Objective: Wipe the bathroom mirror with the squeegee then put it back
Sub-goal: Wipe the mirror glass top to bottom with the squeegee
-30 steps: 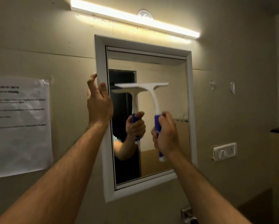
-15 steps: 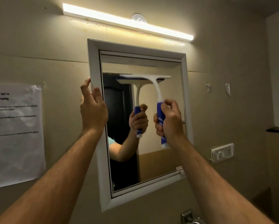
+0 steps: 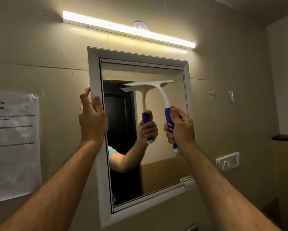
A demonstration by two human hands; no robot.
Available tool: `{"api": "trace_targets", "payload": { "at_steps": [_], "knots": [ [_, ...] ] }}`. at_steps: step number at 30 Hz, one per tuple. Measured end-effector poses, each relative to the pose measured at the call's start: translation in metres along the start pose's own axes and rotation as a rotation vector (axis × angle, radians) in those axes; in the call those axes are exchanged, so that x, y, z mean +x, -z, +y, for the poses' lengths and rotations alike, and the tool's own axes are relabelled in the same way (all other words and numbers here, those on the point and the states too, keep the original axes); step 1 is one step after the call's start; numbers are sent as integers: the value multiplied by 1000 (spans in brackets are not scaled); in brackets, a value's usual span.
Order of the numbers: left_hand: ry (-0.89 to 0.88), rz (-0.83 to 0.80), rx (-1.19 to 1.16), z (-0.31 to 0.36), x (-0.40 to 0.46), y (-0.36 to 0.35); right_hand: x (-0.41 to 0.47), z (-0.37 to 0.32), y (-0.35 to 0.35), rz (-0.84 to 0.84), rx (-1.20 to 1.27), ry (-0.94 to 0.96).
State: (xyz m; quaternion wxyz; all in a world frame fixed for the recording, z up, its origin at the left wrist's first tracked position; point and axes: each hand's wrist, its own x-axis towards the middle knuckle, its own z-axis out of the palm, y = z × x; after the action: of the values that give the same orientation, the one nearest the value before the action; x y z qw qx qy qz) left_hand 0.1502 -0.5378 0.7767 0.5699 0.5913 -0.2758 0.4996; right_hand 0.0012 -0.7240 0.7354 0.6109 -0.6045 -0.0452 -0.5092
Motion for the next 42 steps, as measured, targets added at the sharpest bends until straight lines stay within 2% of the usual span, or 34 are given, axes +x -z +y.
{"api": "trace_targets", "payload": {
  "at_steps": [5, 12, 19, 27, 35, 42],
  "knots": [
    [-3, -6, -8, 0, 0, 0, 24, -33, -4, -1, 31, 42],
    [-4, 3, 0, 1, -1, 0, -10, 9, 10, 27, 38, -99],
    [-16, -3, -1, -1, -1, 0, 14, -8, 17, 92, 11, -11],
    [-2, 4, 26, 1, -2, -1, -3, 19, 33, 67, 16, -131],
    [-4, 1, 15, 3, -3, 0, 1, 14, 30, 89, -27, -65],
    [6, 1, 18, 1, -3, 0, -23, 33, 42, 94, -6, -156]
  ]
}}
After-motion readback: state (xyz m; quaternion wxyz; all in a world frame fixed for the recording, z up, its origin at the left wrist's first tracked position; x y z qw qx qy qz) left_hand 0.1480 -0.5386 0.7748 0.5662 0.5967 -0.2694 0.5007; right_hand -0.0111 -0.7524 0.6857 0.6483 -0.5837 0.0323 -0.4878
